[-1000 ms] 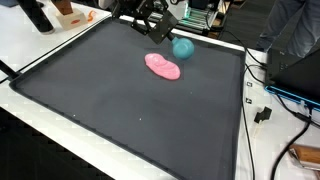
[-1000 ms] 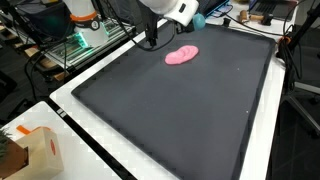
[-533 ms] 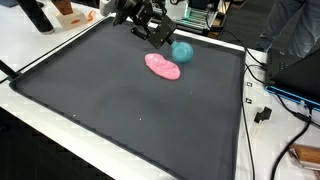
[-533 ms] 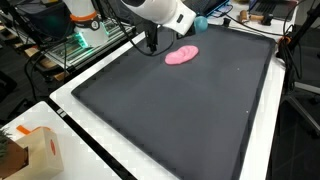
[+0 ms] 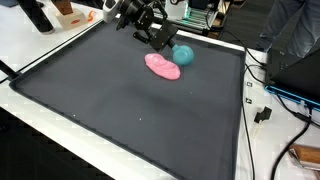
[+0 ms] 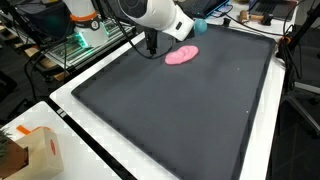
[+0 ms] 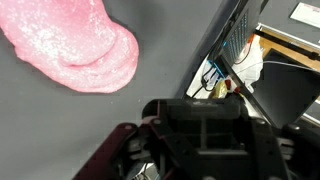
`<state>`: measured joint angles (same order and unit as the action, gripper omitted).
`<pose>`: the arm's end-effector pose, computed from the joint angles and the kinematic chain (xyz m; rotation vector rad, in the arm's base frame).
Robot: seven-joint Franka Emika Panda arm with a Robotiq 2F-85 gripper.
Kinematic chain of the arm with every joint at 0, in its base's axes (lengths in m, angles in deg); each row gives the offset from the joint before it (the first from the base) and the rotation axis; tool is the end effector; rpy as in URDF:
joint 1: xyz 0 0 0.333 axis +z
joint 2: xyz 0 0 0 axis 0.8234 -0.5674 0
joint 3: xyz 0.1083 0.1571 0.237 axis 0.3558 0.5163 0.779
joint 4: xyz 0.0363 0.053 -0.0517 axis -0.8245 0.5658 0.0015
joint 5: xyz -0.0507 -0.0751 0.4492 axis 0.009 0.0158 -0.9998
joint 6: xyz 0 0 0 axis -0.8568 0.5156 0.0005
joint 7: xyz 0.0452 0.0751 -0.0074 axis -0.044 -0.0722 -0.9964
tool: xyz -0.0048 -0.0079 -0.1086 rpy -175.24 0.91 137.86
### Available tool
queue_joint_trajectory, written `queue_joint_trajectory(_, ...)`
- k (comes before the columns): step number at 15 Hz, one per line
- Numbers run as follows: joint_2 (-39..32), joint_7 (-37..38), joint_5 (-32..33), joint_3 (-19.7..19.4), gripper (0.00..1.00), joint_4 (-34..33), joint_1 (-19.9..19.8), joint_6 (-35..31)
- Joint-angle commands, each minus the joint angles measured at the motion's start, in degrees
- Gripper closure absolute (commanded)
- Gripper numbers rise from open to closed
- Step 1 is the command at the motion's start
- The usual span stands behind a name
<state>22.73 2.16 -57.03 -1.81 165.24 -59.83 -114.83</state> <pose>0.5576 0.0052 0.1851 -2.0785 -0.5975 -0.2179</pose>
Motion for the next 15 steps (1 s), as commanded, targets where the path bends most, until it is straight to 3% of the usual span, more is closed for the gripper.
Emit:
queue_joint_trajectory(1, -0.9, -0.9, -0.9, 0.1, 0.65, 0.0, -0.5, 1.3)
queue_joint_trajectory(15, -1.2, 1.0, -0.4, -0.2, 0.65, -0.2, -0.5, 1.6)
